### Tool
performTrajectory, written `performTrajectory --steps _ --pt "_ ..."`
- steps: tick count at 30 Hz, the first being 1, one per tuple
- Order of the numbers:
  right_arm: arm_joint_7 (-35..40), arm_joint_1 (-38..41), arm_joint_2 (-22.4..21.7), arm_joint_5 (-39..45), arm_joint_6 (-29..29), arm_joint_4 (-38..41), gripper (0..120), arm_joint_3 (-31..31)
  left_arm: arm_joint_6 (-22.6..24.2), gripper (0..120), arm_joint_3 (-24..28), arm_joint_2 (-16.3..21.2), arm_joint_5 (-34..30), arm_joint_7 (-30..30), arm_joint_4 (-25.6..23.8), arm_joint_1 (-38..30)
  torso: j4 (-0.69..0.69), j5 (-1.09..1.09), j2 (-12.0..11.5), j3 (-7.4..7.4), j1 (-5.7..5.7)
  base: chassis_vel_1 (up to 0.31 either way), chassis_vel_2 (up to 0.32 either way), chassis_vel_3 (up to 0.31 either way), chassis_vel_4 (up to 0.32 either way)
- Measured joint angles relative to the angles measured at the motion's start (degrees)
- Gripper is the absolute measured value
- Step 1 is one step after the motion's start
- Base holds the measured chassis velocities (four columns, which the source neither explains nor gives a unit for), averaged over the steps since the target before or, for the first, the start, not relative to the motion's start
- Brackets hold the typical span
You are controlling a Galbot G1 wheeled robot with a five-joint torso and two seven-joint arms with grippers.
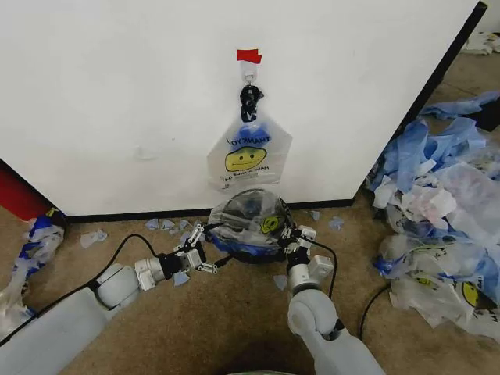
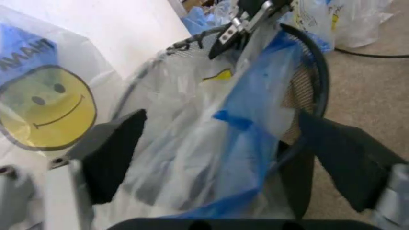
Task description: Pick up the garbage bag from the wall and place it over the trash bin.
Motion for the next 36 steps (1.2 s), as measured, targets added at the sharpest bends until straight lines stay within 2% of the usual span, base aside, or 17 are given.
performTrajectory --steps 2,4,8,13,16,18,23,32,36 --pt "0.0 0.2 0.2 0.0 0.0 -0.4 1 -0.1 -0.1 76 0.2 -0.3 0.1 0.0 -0.3 0.3 0.0 -0.01 0.0 0.0 0.0 0.0 0.0 0.0 0.0" --pt "0.0 0.2 0.2 0.0 0.0 -0.4 1 -0.1 -0.1 75 0.2 -0.3 0.1 0.0 -0.3 0.3 0.0 -0.01 0.0 0.0 0.0 0.0 0.0 0.0 0.0" --pt "0.0 0.4 0.3 0.0 0.0 -0.6 1 -0.2 -0.2 55 0.4 -0.4 0.1 0.0 -0.4 0.0 0.0 0.0 0.0 0.0 0.0 0.0 0.0 0.0 0.0" --pt "0.0 0.5 0.2 0.0 0.0 -0.6 1 -0.2 -0.3 42 0.7 -0.6 0.1 0.1 0.1 -0.2 0.0 0.0 0.0 0.0 0.0 0.0 0.0 0.0 0.0" --pt "0.0 0.5 -0.2 0.0 0.1 -0.3 1 -0.2 -0.4 26 0.9 -0.7 -0.2 0.4 0.5 -0.3 -0.01 0.0 0.0 0.0 0.0 0.0 0.0 0.0 0.0" --pt "0.0 0.5 -0.2 0.0 0.1 -0.2 1 -0.2 -0.5 23 0.9 -0.7 -0.3 0.6 0.7 -0.3 -0.01 0.0 0.0 0.0 0.0 0.0 0.0 0.0 0.0" --pt "-0.1 0.7 -0.2 0.1 0.4 0.3 1 -0.6 -0.9 2 0.9 -0.8 -1.4 1.2 1.8 -0.3 0.0 0.0 0.0 0.0 0.0 0.0 0.0 0.0 0.0" --pt "-0.1 0.8 -0.5 0.2 0.5 0.8 1 -0.8 -1.2 0 0.9 -0.9 -1.4 1.4 1.9 -0.2 0.0 0.0 0.0 0.0 0.0 0.0 0.0 0.0 0.0" --pt "-0.2 1.1 -0.6 0.4 0.6 0.5 1 -0.6 -1.2 0 0.4 -0.1 -1.4 1.1 0.3 0.3 0.0 0.0 0.0 0.0 0.0 0.0 0.0 0.0 0.0"
